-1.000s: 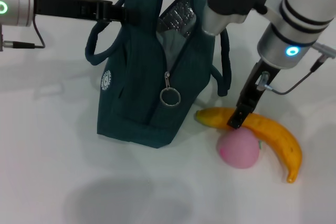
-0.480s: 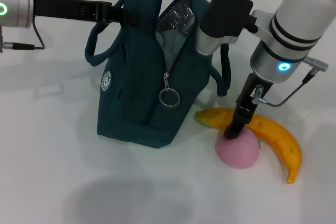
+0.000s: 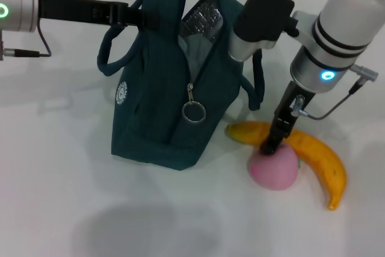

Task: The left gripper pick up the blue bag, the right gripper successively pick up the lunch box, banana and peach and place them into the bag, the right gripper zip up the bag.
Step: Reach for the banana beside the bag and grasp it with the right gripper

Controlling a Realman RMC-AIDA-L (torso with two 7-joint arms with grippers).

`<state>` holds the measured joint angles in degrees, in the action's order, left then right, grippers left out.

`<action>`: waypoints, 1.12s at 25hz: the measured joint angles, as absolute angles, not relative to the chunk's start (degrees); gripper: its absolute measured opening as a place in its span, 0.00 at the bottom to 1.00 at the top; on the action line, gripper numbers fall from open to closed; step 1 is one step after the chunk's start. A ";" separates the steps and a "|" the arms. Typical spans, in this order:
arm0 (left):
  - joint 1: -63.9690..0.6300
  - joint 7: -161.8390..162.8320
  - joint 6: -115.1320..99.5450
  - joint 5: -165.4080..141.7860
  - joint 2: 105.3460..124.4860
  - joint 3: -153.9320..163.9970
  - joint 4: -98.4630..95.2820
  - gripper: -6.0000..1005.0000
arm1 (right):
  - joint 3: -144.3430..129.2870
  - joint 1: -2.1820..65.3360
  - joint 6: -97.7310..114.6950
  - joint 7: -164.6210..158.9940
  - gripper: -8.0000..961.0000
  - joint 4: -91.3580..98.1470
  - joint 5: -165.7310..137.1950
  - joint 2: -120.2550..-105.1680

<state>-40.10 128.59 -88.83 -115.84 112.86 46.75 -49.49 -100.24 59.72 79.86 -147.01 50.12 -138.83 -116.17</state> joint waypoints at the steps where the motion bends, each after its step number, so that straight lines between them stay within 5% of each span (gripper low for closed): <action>1: -40.00 128.59 -88.82 -115.85 112.82 46.76 -49.48 0.05 | -99.98 59.72 79.75 -147.02 0.92 50.35 -138.84 -116.13; 28: -40.27 128.23 -87.97 -115.87 112.55 46.76 -49.48 0.05 | -100.63 58.81 78.13 -144.93 0.87 50.45 -136.23 -116.18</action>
<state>-40.27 128.23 -87.97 -115.87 112.55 46.76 -49.48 -100.63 58.81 78.13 -144.93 50.45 -136.23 -116.18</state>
